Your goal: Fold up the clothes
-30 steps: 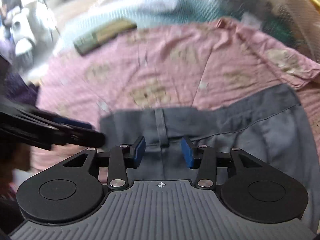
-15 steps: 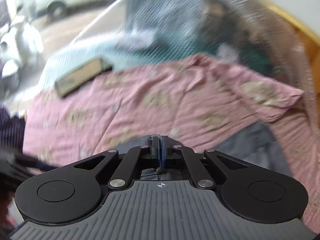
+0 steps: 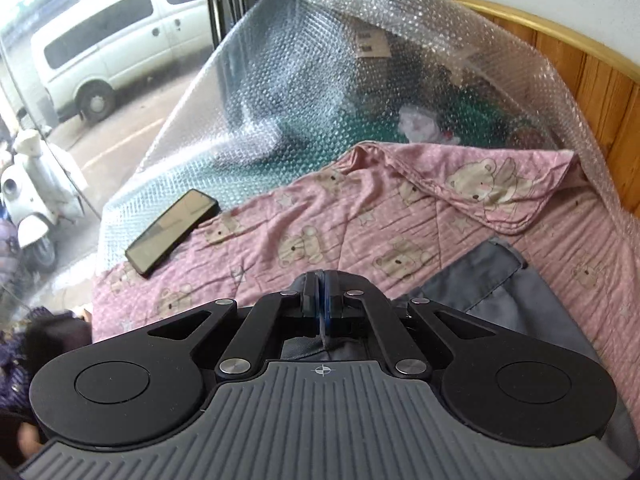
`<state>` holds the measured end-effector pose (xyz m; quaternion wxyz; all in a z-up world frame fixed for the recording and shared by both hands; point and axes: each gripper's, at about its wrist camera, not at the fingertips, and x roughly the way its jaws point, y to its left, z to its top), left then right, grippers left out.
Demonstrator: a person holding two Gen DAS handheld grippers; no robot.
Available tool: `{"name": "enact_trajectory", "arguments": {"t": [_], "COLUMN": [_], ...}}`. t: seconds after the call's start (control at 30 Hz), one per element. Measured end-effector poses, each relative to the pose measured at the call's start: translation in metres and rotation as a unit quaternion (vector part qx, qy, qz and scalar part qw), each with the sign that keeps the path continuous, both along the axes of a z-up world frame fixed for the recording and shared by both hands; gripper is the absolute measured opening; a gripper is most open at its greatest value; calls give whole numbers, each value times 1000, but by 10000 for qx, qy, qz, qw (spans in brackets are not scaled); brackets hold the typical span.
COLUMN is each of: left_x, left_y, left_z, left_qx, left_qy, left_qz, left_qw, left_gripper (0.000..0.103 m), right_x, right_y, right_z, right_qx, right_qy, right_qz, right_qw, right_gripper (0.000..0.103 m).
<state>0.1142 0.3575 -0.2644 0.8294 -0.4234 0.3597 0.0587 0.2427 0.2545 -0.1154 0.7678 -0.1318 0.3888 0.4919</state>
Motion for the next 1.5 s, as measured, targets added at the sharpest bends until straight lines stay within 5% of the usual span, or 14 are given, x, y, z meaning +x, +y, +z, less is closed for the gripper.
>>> {"name": "enact_trajectory", "arguments": {"t": [0.03,0.23,0.37,0.5,0.57,0.63,0.7,0.9,1.0,1.07,1.1,1.13,1.17,1.5], "left_x": [-8,-40,-36,-37,-38,-36,-34,-36,-37,-37,-37,-37,-38,-20], "left_y": [5,31,29,27,26,27,26,23,22,20,19,19,18,-2], "left_z": [5,15,13,22,25,25,27,30,29,28,27,26,24,-10], "left_qx": [-113,-243,80,297,324,303,320,372,389,404,405,409,402,-553], "left_qy": [97,748,977,987,981,962,961,987,1028,1058,1074,1088,1079,221], "left_qz": [173,834,639,625,648,677,644,636,661,660,664,674,675,596], "left_qw": [9997,9934,9931,9927,9925,9926,9928,9924,9917,9914,9912,9909,9910,9964], "left_gripper": [0,0,1,3,3,4,4,6,6,7,7,8,8,71], "right_x": [2,-9,-34,-76,-99,-108,-104,-71,-75,-80,-84,-82,-78,-35], "right_y": [-2,-15,-19,-49,-58,-61,-59,-68,-55,-44,-36,-30,-29,-57], "right_z": [1,13,-19,-29,-38,-56,-80,-71,-81,-87,-91,-93,-84,-47], "right_qx": [80,670,-71,-554,-800,-1333,-2063,-1832,-1934,-1928,-1898,-1910,-1743,-598], "right_qy": [92,446,94,-606,-1005,-1395,-1745,-1303,-1393,-1510,-1584,-1561,-1458,-116], "right_qz": [-25,223,246,432,706,899,999,380,607,827,960,1011,823,-302], "right_qw": [9999,9965,9996,9957,9892,9771,9576,9737,9693,9660,9642,9638,9704,9977], "right_gripper": [0,0,14,64,79,68,0,5,38,47,39,12,2,1]}}
